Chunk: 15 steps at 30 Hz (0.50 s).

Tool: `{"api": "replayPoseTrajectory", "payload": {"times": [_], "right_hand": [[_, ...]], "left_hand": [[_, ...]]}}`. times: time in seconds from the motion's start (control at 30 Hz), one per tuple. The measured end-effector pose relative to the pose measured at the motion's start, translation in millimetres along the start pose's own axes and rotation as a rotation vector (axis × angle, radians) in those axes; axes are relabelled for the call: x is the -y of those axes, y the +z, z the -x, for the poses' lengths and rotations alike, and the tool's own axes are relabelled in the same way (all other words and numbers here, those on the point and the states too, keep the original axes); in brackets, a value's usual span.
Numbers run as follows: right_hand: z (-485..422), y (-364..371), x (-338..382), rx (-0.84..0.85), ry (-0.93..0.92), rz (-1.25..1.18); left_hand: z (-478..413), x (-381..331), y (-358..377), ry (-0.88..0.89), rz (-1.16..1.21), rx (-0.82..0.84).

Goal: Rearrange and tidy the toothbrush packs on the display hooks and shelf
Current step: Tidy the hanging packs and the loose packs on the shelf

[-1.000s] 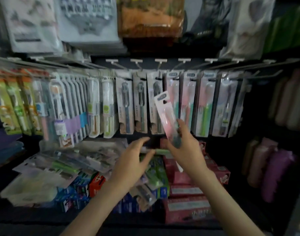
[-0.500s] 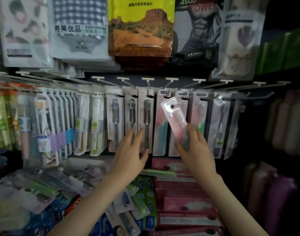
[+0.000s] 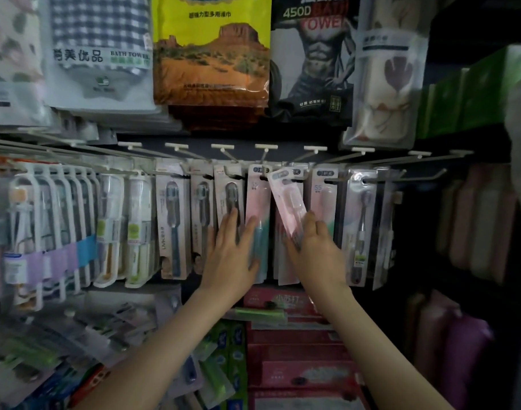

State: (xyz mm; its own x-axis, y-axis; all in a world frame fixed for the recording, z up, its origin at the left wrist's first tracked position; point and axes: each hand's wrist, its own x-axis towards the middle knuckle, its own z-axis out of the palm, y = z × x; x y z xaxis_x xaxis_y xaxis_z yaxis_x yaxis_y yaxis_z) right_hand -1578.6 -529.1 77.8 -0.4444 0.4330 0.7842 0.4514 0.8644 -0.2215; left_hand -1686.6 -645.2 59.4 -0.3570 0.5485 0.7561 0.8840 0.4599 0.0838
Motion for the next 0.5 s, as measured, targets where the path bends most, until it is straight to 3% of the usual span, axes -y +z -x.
{"api": "replayPoseTrajectory", "payload": {"times": [0.33, 0.43, 0.5], "right_hand": [[-3.1, 18.6, 7.2, -0.024, 0.095, -0.095], [22.7, 28.5, 12.0, -0.137, -0.043, -0.021], [49.4, 47.7, 12.2, -0.146, -0.248, -0.076]], "left_hand": [[23.3, 18.2, -2.6, -0.056, -0.028, 0.078], [46.3, 26.2, -6.8, -0.106, -0.044, 0.171], [70.3, 33.5, -6.7, -0.120, -0.072, 0.253]]}}
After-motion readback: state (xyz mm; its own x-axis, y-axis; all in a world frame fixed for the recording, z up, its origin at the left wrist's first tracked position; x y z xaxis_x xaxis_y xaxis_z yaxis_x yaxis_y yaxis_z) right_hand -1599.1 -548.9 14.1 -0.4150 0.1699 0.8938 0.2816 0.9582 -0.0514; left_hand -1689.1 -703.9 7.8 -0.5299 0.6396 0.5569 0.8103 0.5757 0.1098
